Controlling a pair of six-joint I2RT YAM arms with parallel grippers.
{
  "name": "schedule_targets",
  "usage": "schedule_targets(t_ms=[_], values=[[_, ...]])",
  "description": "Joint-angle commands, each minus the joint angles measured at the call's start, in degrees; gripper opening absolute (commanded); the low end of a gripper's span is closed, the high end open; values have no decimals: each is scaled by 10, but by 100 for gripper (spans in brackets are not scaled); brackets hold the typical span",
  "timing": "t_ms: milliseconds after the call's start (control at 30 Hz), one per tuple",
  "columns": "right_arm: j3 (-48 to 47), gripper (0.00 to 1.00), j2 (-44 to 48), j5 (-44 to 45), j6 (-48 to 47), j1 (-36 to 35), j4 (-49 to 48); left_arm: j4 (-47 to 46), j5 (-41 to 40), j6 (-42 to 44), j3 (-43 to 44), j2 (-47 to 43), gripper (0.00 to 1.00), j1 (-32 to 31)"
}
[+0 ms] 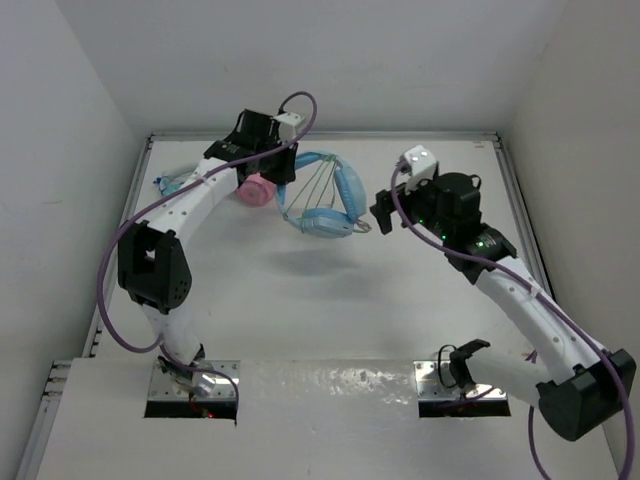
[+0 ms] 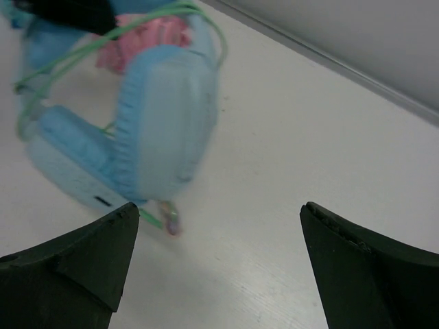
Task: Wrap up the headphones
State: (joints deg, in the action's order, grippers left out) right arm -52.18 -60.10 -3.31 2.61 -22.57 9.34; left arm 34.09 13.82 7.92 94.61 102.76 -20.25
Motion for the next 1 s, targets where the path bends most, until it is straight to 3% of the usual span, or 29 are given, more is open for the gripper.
schedule_targets(t_ms=[0, 67, 433, 600, 700, 800, 833, 867, 933, 967], values=[[-65, 99, -32, 20, -81, -91, 17, -46, 19, -35, 37, -8, 0, 4], [-90, 99, -72, 31, -88, -119, 22, -46, 20, -38, 39, -7, 0, 4], [-215, 99, -250, 156, -97, -122, 12, -43, 19, -34, 35, -17, 0, 4], [-281, 98, -333, 136, -101, -122, 64, -46, 26, -34, 33, -21, 0, 4], [-284, 86, -346, 155, -96, -122, 62, -47, 31, -34, 34, -23, 0, 4], [-286, 52, -354, 171, -91, -121, 57, -46, 32, -32, 36, -22, 0, 4], [-288, 28, -359, 182, -89, -121, 59, -46, 33, -32, 37, -21, 0, 4], [-294, 17, -361, 187, -89, -121, 60, -46, 33, -31, 37, -20, 0, 5], [-302, 0, -372, 197, -89, -122, 67, -46, 36, -30, 39, -16, 0, 4], [-307, 0, -375, 204, -85, -121, 67, -45, 38, -29, 40, -13, 7, 4]])
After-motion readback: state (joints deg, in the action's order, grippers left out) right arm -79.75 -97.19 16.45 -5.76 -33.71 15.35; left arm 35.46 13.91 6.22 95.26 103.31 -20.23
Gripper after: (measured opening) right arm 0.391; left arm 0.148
